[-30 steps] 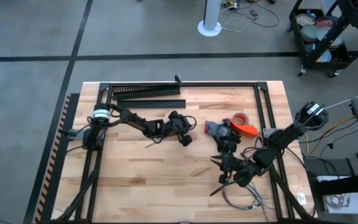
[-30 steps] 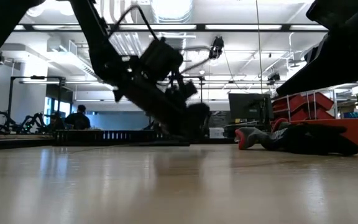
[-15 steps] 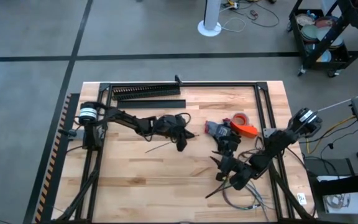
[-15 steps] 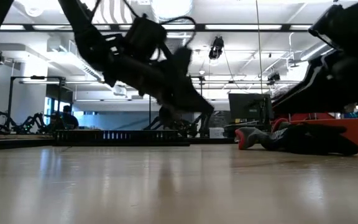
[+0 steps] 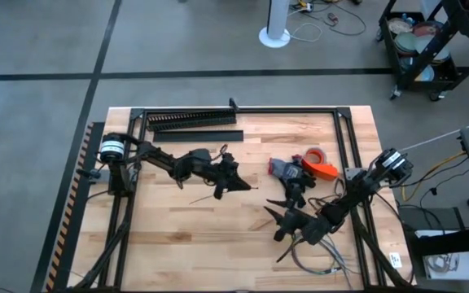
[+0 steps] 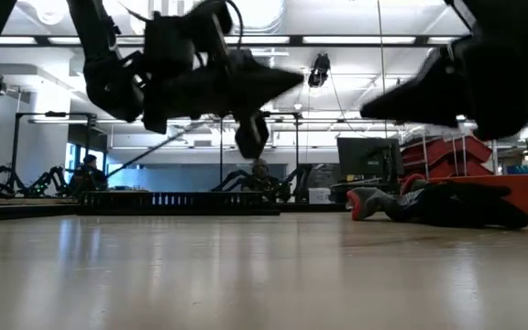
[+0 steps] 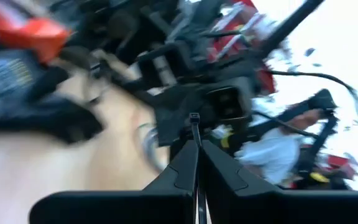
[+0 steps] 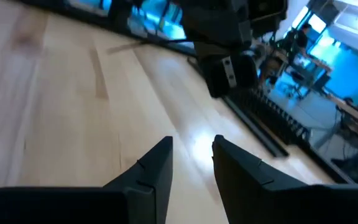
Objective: Ziptie cables
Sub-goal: Wrap the black zip tie on the cable
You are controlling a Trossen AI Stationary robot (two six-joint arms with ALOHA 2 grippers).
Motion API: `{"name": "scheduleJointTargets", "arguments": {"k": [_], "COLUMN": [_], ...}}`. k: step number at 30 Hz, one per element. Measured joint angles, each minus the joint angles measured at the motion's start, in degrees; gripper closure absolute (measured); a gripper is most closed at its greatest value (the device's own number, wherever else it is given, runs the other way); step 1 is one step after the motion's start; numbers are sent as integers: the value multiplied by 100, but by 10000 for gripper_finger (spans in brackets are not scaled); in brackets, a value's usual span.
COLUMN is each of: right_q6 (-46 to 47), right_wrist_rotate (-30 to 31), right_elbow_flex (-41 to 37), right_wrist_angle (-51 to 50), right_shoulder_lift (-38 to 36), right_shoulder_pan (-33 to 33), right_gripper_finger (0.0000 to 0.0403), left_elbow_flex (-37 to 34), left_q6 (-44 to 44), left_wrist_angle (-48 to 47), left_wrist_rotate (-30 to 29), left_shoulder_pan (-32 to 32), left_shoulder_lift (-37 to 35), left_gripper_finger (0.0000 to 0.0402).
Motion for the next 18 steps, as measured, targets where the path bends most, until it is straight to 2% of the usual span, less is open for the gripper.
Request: {"name": "scheduleJointTargets", "arguments": {"k": [4, 8, 13, 18], "right_q6": [-986, -2109, -3669, -5072], "right_wrist_rotate": [-193, -833, -1475, -1695], "right_elbow_flex": [2, 2, 92, 569], "right_wrist_angle": [1129, 1770, 1760, 546], "right_shoulder_lift": [-100, -290, -496, -481], "right_shoulder_pan": [0, 0, -150, -191], "right_gripper_finger": [318, 326, 331, 309], "left_elbow_flex": [-47, 13, 136, 180], "left_q6": [-79, -139, -585, -1308], "left_wrist_angle": [753, 849, 461, 117], "left_wrist_rotate": [283, 532, 1023, 1676], "left_shoulder_pan": [-108, -226, -348, -379], "left_shoulder_lift": [2, 2, 2, 0], "left_gripper_finger": [402, 402, 402, 402]}}
